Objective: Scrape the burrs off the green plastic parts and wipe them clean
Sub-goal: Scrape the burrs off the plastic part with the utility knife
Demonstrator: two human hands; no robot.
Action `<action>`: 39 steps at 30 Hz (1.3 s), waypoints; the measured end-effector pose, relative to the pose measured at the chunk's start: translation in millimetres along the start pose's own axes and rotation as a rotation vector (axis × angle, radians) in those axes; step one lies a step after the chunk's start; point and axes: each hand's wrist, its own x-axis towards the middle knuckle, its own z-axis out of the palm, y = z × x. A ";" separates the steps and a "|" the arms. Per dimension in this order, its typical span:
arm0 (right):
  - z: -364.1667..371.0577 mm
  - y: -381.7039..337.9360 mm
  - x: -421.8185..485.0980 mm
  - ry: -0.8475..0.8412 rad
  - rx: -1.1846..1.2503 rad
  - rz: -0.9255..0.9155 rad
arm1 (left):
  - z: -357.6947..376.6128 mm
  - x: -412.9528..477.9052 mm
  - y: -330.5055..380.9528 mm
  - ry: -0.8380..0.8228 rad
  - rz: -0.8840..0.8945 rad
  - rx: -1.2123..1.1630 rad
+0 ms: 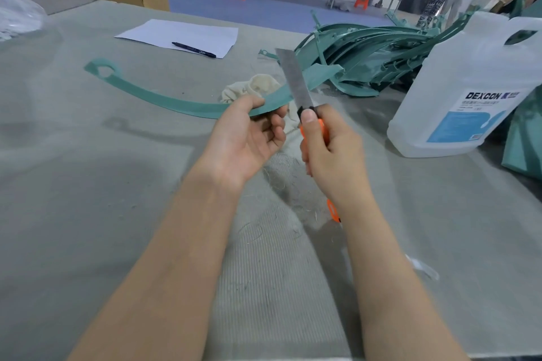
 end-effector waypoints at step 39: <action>5.0 -0.5 -3.8 -0.108 -0.040 -0.041 | -6.0 4.3 4.4 0.046 0.018 -0.018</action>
